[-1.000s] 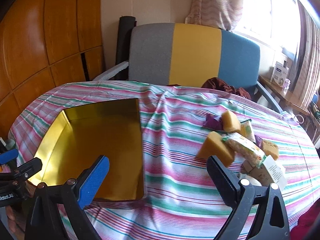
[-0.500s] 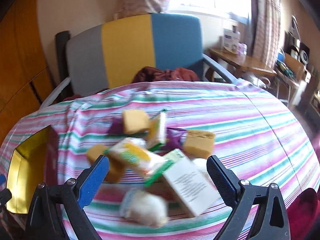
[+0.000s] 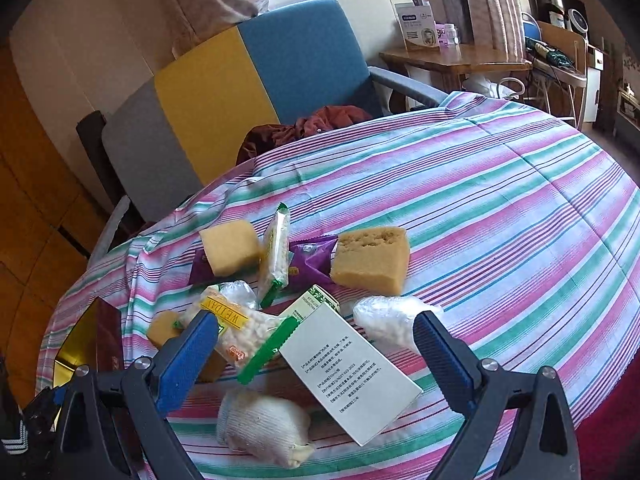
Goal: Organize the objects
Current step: 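Grasp the yellow sponge cake with the left gripper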
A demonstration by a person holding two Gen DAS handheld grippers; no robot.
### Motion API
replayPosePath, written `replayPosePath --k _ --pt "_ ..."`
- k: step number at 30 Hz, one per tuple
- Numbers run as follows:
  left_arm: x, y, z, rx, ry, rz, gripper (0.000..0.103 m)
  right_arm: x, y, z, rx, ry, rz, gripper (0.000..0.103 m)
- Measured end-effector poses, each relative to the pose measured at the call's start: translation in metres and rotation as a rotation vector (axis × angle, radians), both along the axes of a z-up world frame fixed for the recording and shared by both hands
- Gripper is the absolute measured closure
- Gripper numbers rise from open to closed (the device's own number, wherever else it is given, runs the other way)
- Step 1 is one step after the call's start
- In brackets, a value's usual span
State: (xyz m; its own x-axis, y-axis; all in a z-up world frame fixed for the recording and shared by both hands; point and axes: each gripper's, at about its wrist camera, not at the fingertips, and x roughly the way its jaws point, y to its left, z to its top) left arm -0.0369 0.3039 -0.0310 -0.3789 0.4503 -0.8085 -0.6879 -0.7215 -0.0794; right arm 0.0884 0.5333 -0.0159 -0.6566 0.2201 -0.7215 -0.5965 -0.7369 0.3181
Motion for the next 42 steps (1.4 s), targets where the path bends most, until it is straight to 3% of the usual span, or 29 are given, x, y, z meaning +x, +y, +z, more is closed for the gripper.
replayPosePath --k 14,18,23,25,33,35,36,42 --pt "-0.023 0.084 -0.041 -0.113 0.037 -0.114 0.000 0.001 0.010 -0.001 -0.069 0.048 0.011 0.003" --pt "-0.022 0.092 -0.042 -0.088 0.046 -0.145 0.000 -0.003 0.008 -0.004 -0.072 0.034 0.027 0.003" --pt "-0.016 0.093 -0.039 -0.072 0.029 -0.197 0.008 -0.005 0.004 -0.005 -0.056 0.015 0.038 0.003" --pt "-0.012 0.089 -0.034 -0.054 0.048 -0.211 0.000 -0.004 0.006 -0.006 -0.061 0.012 0.029 0.003" --pt "-0.022 0.096 -0.051 -0.101 0.027 -0.185 0.000 -0.005 0.007 -0.007 -0.062 0.005 0.028 0.003" --pt "-0.026 0.094 -0.054 -0.084 0.011 -0.178 0.008 -0.005 0.007 -0.007 -0.062 0.005 0.032 0.003" --pt "-0.027 0.092 -0.055 -0.071 -0.012 -0.186 0.027 -0.006 0.007 -0.008 -0.063 0.003 0.035 0.003" --pt "-0.017 0.054 -0.037 0.013 -0.016 -0.147 0.028 -0.012 -0.005 -0.002 -0.074 0.046 0.136 0.010"
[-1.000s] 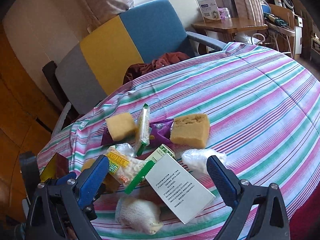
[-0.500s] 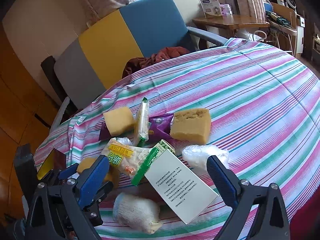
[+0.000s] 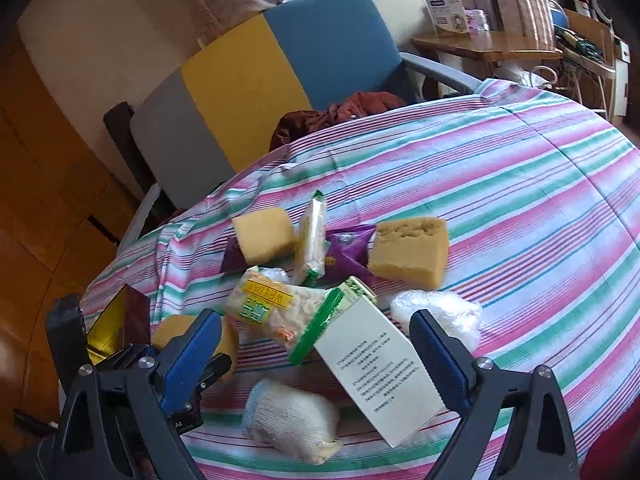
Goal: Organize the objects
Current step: 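Grasp the yellow sponge cake with the left gripper, then carry the sponge cake into the gold tray and open the left gripper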
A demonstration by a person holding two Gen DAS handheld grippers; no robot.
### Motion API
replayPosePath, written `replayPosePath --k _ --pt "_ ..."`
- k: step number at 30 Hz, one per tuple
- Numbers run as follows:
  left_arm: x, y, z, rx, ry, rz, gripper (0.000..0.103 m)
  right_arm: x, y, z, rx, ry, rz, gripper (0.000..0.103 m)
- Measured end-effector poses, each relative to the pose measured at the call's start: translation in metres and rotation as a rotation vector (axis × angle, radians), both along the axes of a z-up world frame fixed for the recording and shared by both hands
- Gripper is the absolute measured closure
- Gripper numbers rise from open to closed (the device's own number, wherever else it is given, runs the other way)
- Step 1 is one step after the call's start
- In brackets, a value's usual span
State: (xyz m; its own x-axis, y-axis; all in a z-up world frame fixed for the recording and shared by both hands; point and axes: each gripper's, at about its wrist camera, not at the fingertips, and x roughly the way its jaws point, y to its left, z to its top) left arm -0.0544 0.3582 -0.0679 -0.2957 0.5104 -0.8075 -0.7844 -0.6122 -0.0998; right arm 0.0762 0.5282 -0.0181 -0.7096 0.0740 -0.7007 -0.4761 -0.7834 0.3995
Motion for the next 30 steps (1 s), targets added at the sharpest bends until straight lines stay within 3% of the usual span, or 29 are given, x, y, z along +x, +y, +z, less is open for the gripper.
replayPosePath --k 5,8,18,20,22,30 --pt "0.012 -0.041 0.025 0.053 0.027 0.034 0.028 -0.021 -0.033 -0.005 -0.018 -0.024 0.226 0.014" --pt "0.017 -0.063 0.037 0.079 0.032 0.062 0.028 -0.034 -0.056 -0.022 0.000 -0.136 0.339 0.015" --pt "0.024 -0.134 0.064 0.149 0.036 0.169 0.028 -0.043 -0.062 -0.055 0.083 -0.365 0.361 0.015" --pt "0.023 -0.153 0.066 0.159 0.040 0.205 0.028 -0.045 -0.062 -0.056 0.096 -0.382 0.366 0.015" --pt "0.020 -0.171 0.068 0.163 0.042 0.244 0.028 -0.044 -0.066 -0.058 0.119 -0.397 0.373 0.022" --pt "-0.007 -0.275 0.061 0.128 0.071 0.496 0.028 -0.043 -0.069 -0.061 0.146 -0.413 0.373 0.025"
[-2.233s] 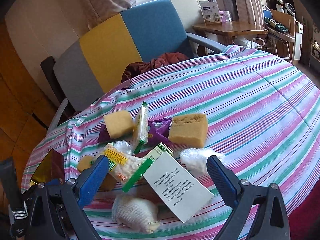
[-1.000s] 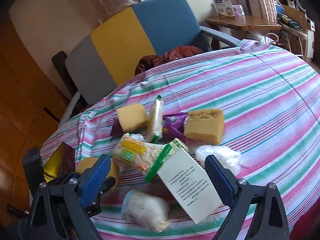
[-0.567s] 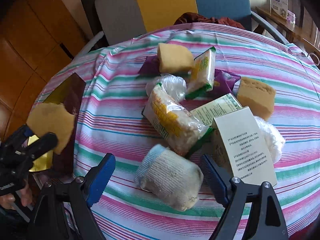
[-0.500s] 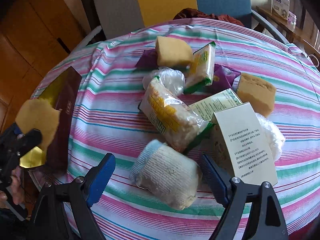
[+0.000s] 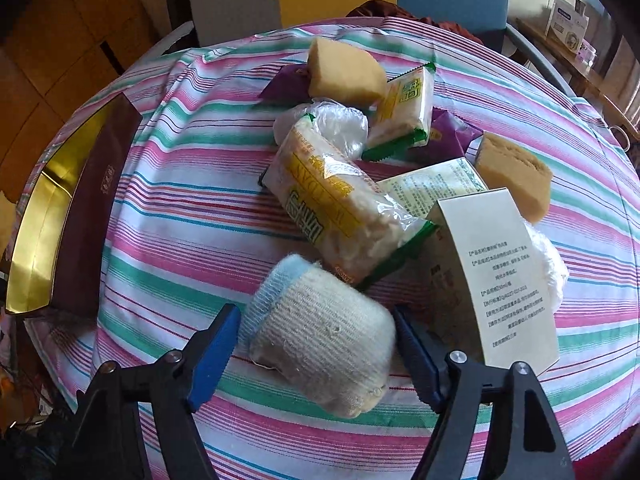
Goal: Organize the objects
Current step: 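Carry the sponge cake into the gold tray and open the left gripper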
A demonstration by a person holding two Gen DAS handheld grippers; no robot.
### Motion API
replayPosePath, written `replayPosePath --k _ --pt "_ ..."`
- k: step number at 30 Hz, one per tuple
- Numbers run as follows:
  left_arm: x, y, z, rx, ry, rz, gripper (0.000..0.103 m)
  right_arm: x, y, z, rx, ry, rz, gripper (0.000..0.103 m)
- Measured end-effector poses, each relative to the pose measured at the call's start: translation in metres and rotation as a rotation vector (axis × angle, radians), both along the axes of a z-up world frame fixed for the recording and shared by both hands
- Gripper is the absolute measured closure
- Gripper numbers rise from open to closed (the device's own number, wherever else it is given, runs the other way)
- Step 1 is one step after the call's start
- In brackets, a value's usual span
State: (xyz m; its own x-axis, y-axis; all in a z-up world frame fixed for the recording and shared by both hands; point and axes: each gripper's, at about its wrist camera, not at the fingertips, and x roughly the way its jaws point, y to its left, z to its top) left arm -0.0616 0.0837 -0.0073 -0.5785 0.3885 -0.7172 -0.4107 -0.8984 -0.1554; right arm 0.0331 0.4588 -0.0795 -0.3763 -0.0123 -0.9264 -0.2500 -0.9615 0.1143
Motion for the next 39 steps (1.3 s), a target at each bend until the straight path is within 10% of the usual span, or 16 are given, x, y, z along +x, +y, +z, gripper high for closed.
replayPosePath --k 20,39 --pt "-0.160 -0.049 -0.053 -0.102 -0.138 0.247 0.025 -0.006 -0.007 -0.005 0.037 -0.004 0.003 0.025" --pt "-0.129 -0.053 -0.024 -0.085 -0.016 0.247 0.005 -0.006 -0.012 -0.008 0.077 -0.008 0.021 0.026"
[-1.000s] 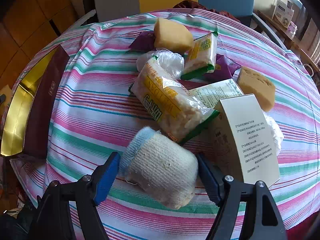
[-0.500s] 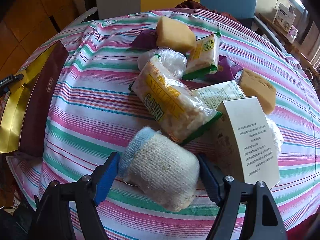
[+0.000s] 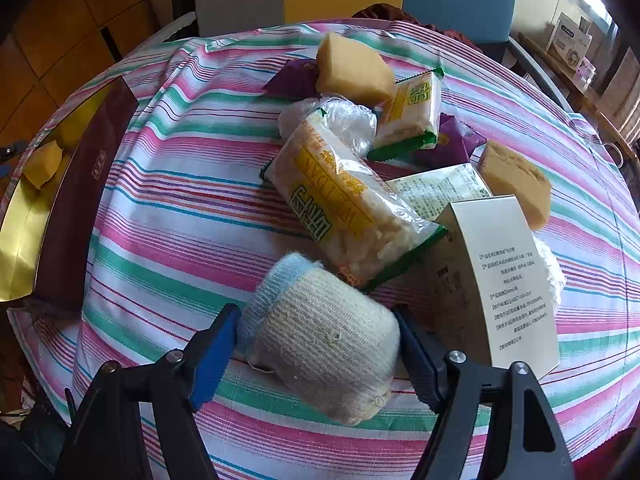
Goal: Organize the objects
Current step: 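Carry the sponge cake into the gold tray and open the left gripper, then carry the white knit-wrapped item into the gold tray and release with the right gripper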
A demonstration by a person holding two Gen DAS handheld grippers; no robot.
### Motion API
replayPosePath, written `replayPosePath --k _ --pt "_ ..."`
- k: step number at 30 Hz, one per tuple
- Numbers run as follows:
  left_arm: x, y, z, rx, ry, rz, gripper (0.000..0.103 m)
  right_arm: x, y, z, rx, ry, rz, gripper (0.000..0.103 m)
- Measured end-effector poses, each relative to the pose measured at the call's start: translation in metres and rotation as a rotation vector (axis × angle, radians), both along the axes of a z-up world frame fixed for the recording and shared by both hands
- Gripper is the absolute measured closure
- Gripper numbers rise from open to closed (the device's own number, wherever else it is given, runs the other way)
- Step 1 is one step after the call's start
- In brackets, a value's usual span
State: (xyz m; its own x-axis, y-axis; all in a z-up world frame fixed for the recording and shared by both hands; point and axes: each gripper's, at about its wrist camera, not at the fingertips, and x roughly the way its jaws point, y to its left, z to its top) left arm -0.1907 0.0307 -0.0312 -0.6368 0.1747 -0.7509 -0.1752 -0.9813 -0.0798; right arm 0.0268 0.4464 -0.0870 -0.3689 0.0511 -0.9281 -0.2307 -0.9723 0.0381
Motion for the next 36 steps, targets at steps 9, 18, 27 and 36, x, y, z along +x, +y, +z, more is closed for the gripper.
replayPosePath --k 9,18,27,36 --pt "0.037 -0.017 0.012 0.037 0.018 0.002 0.000 0.002 -0.004 0.000 0.022 -0.006 -0.001 0.027" --pt "0.093 -0.051 0.012 0.083 0.033 0.046 0.000 0.004 -0.011 0.008 0.021 0.004 -0.015 0.031" --pt "0.131 -0.084 -0.001 0.099 0.012 0.105 0.000 -0.007 -0.084 0.082 -0.054 0.198 0.113 0.032" --pt "0.138 -0.104 -0.005 0.118 0.012 0.141 0.000 -0.104 -0.242 0.076 -0.217 0.148 0.416 0.031"
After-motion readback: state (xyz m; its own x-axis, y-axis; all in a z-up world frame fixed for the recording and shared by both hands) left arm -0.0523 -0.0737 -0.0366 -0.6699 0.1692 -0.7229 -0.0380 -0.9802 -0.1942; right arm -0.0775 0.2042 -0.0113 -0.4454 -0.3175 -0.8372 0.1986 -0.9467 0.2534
